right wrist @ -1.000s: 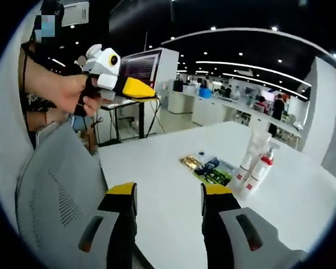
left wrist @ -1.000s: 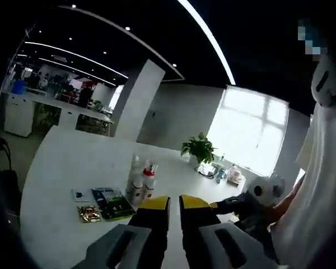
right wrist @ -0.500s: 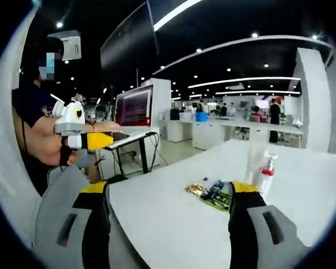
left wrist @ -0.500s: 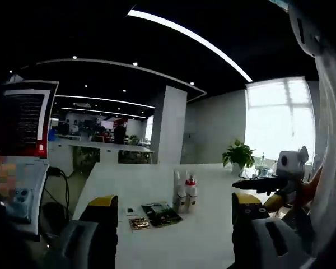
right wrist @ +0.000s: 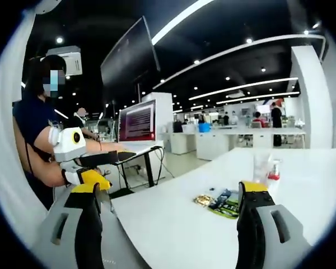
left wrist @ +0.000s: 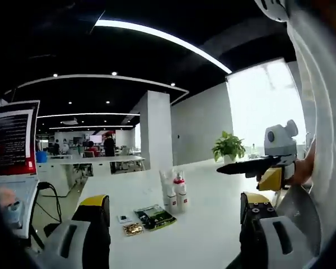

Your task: Arrange the skincare products in the storage area until every visible bottle or jar stands upright without overlapping.

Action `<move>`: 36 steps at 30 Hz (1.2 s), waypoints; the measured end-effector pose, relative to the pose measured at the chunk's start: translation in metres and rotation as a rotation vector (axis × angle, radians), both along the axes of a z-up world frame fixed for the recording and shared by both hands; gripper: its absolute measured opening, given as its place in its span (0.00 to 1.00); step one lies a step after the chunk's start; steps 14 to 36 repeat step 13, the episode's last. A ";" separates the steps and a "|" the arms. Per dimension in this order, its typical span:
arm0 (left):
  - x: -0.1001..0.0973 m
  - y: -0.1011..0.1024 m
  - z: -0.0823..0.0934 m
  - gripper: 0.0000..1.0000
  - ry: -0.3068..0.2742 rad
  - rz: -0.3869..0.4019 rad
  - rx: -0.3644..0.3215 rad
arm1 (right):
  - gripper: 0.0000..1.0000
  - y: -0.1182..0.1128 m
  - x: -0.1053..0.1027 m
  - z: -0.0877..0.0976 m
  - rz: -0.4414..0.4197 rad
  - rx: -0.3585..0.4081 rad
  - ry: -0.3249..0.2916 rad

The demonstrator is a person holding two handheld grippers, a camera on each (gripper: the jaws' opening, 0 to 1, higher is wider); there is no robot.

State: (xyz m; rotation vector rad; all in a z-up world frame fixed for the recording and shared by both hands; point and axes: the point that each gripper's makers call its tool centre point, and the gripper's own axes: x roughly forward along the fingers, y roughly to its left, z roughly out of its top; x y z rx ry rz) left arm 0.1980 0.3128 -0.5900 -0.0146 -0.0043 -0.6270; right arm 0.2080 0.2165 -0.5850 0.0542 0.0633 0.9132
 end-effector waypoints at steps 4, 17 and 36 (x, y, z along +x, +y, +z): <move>-0.007 -0.009 -0.010 1.00 0.018 -0.043 0.035 | 0.99 -0.007 0.004 0.005 -0.036 0.034 0.000; 0.000 0.004 -0.002 1.00 0.014 0.016 -0.015 | 0.99 -0.027 0.017 0.007 -0.120 0.075 0.025; 0.000 0.004 -0.002 1.00 0.014 0.016 -0.015 | 0.99 -0.027 0.017 0.007 -0.120 0.075 0.025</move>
